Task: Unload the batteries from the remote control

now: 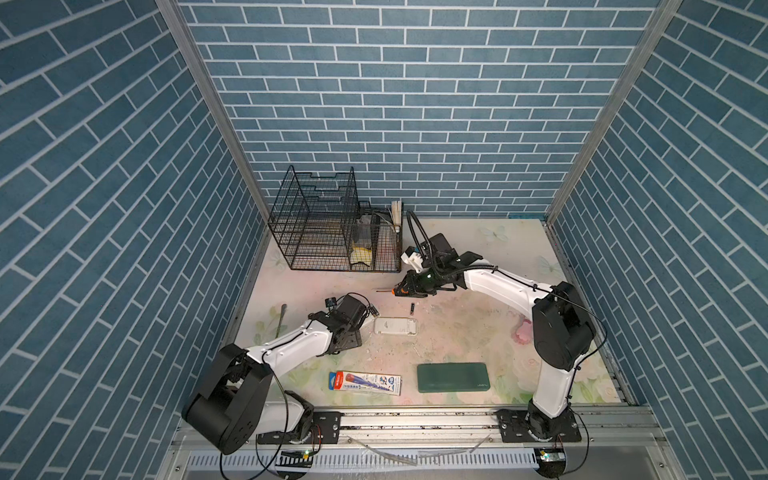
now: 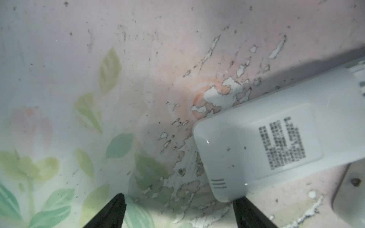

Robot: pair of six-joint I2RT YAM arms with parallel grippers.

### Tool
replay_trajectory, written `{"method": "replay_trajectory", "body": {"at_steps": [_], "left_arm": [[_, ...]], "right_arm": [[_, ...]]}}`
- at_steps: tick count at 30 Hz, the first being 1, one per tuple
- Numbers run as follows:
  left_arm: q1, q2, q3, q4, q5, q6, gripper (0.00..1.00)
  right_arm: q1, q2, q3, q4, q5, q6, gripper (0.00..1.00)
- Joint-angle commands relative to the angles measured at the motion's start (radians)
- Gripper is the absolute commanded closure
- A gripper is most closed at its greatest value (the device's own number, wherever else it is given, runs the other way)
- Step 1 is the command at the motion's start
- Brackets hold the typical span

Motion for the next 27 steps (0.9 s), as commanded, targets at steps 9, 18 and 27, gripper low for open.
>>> {"method": "replay_trajectory", "body": {"at_steps": [9, 18, 27], "left_arm": [[0.188, 0.035, 0.091, 0.057, 0.101, 0.068, 0.16], [0.230, 0.007, 0.140, 0.073, 0.254, 0.065, 0.20], [0.230, 0.022, 0.127, 0.138, 0.344, 0.016, 0.21]], "right_arm": [[0.001, -0.077, -0.045, -0.129, -0.003, -0.208, 1.00], [0.025, -0.089, -0.100, -0.135, 0.080, -0.373, 1.00], [0.041, -0.077, -0.089, -0.112, 0.130, -0.451, 1.00]]}}
